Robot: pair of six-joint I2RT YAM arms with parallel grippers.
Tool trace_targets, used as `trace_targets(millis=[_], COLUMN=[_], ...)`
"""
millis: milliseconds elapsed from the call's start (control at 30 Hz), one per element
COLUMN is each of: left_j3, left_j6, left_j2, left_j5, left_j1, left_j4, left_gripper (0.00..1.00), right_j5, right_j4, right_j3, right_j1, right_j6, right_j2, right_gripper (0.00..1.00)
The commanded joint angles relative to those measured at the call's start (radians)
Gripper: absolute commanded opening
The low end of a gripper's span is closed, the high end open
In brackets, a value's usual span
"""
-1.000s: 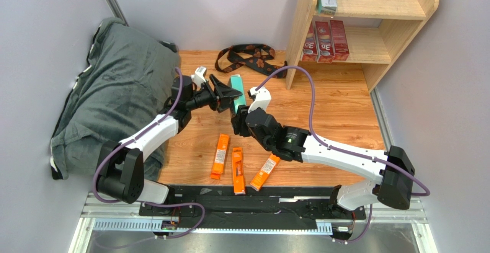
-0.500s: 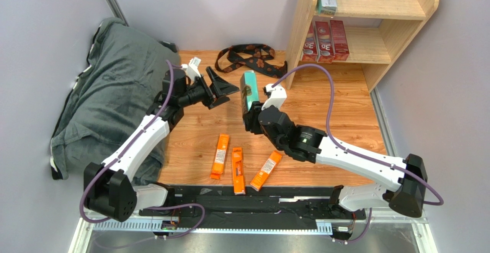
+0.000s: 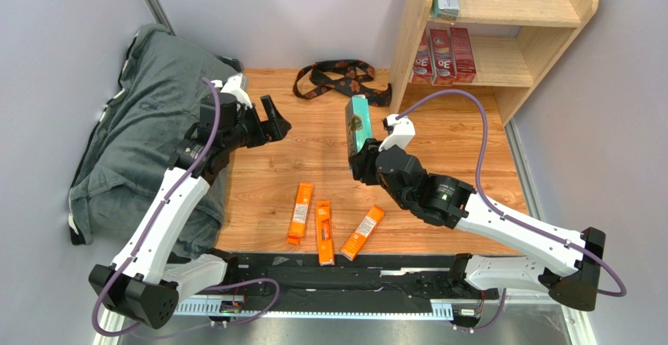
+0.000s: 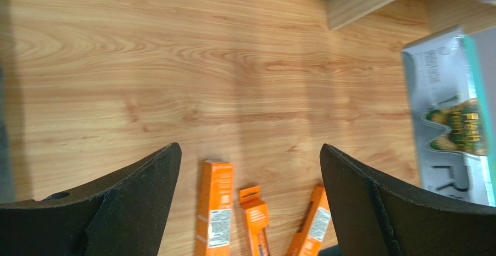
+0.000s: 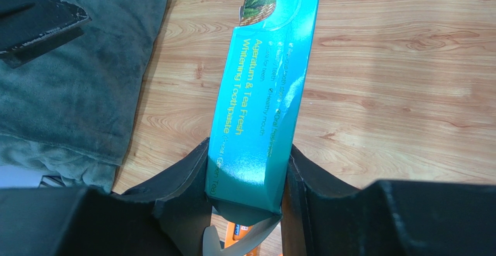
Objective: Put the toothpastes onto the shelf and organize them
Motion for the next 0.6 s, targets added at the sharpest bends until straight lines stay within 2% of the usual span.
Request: trace_targets(millis=[0,233,367,567], left_j3=[0.036,0.017,-0.013,-0.030], left_j6=[0.093,0.084,0.084,0.101], left_j2=[-0.010,0.019,0.008,0.019], left_j5=[-0.103,-0.086,-0.087,-0.086], left_j1=[-0.001,-0.001,-0.001,-0.001], left_j4=[-0.077,-0.072,-0.058,-0.058], left_gripper=[0.98,0.98,0.98,0.98], right_j5=[-0.005,-0.162,-0.281,-0.376], right_j4=[0.004,-0.050,-0.081,-0.133], right_j3=[0.109,0.363,0.556,0.787], right_j1=[-0.006,-0.082,-0.186,-0.332], right_j6=[-0.036,-0.160,-0.206,-0.260], right_j2=[-0.015,0.061,0.112,0.204], right_gripper=[0.37,0.37,0.38,0.38])
